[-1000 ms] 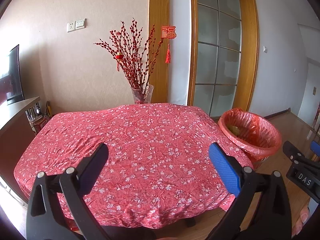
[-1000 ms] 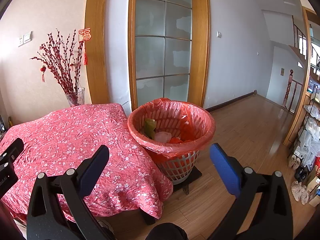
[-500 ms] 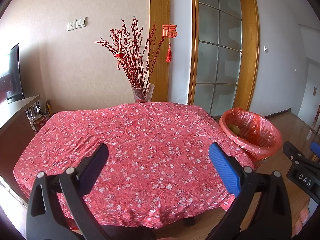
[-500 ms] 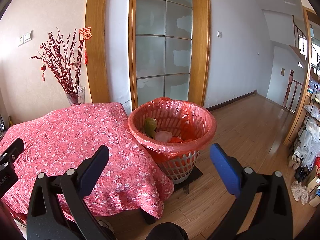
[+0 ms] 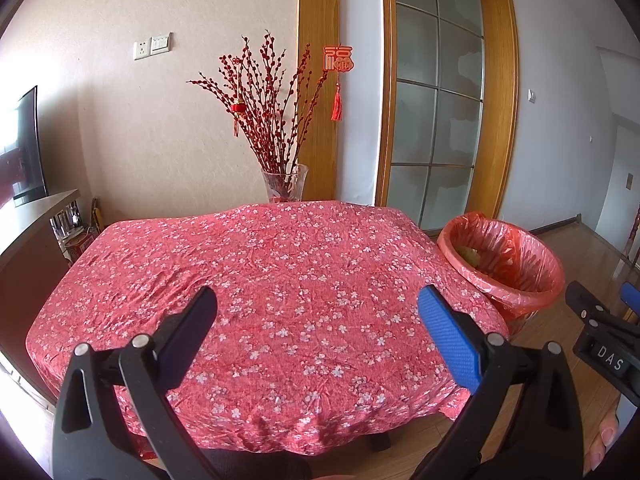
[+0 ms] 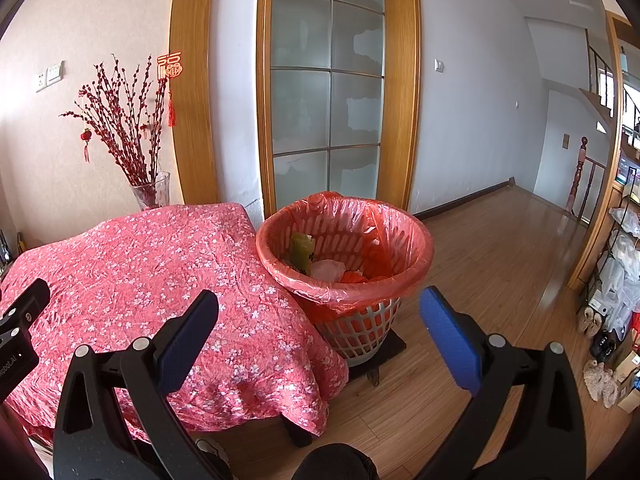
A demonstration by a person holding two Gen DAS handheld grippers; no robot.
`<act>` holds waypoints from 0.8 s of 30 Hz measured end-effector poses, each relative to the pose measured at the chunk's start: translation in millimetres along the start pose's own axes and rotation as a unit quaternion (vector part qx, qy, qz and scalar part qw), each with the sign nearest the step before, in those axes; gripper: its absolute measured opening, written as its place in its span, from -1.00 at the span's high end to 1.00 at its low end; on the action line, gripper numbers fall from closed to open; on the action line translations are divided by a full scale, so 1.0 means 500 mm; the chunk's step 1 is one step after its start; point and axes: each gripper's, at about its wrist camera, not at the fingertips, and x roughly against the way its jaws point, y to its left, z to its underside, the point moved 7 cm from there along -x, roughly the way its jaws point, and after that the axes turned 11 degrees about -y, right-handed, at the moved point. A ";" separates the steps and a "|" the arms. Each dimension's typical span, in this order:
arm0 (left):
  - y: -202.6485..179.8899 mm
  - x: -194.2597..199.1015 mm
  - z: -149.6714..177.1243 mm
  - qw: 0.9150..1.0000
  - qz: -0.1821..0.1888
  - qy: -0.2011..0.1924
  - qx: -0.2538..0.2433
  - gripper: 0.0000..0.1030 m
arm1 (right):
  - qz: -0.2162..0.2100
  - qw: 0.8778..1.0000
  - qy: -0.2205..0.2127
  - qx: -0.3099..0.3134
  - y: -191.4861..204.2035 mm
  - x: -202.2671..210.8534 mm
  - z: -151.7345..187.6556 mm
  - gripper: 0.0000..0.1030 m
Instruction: Collect trash
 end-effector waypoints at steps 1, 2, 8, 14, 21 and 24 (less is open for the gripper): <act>0.000 0.000 0.001 1.000 0.000 0.000 0.000 -0.91 | 0.000 1.000 0.000 0.000 -0.001 0.000 -0.001 -0.94; -0.001 -0.002 0.003 1.000 0.000 0.001 -0.001 -0.91 | 0.000 1.000 0.000 0.000 0.000 0.000 0.000 -0.94; -0.001 -0.004 0.009 1.000 0.000 0.003 0.002 -0.91 | 0.000 1.000 0.000 0.000 0.000 0.000 0.000 -0.94; 0.000 -0.007 0.012 1.000 -0.003 0.007 0.002 -0.91 | 0.000 1.000 0.001 0.000 0.001 -0.001 0.005 -0.94; 0.002 -0.009 0.013 1.000 -0.005 0.009 0.004 -0.91 | 0.000 1.000 0.002 0.000 0.002 -0.001 0.009 -0.94; 0.002 -0.009 0.013 1.000 -0.006 0.009 0.004 -0.91 | -0.001 1.000 0.002 0.000 0.001 -0.002 0.007 -0.94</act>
